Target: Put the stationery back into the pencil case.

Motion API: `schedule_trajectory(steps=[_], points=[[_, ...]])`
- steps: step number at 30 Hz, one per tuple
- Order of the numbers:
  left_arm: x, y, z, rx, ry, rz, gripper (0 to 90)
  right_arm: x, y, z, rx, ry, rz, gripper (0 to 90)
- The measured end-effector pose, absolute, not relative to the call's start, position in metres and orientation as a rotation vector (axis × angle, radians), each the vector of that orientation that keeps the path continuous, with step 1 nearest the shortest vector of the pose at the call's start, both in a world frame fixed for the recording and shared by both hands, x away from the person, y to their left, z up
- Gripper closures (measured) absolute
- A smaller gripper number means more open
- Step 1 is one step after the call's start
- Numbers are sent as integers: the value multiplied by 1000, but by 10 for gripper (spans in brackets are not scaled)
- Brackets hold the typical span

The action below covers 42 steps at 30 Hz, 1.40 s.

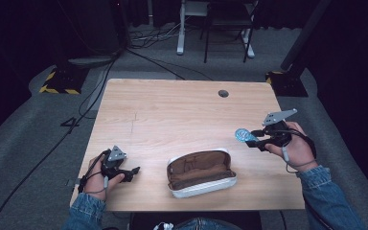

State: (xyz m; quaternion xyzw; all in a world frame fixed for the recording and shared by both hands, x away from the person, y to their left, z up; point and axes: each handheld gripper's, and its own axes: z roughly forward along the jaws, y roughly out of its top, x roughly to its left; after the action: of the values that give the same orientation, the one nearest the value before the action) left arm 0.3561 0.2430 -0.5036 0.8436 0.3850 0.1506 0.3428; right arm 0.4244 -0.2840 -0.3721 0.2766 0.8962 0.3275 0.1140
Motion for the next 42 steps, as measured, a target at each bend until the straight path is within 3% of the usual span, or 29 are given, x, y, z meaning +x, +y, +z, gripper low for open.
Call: schedule_trajectory(steps=[13,42], points=[[356,243,-504,2192,1001,392,187,399,-257,-350,743,2679,1029,502],[356,240,-504,2193,996,389,188,374,-183,-364,514,2874,1015,502]])
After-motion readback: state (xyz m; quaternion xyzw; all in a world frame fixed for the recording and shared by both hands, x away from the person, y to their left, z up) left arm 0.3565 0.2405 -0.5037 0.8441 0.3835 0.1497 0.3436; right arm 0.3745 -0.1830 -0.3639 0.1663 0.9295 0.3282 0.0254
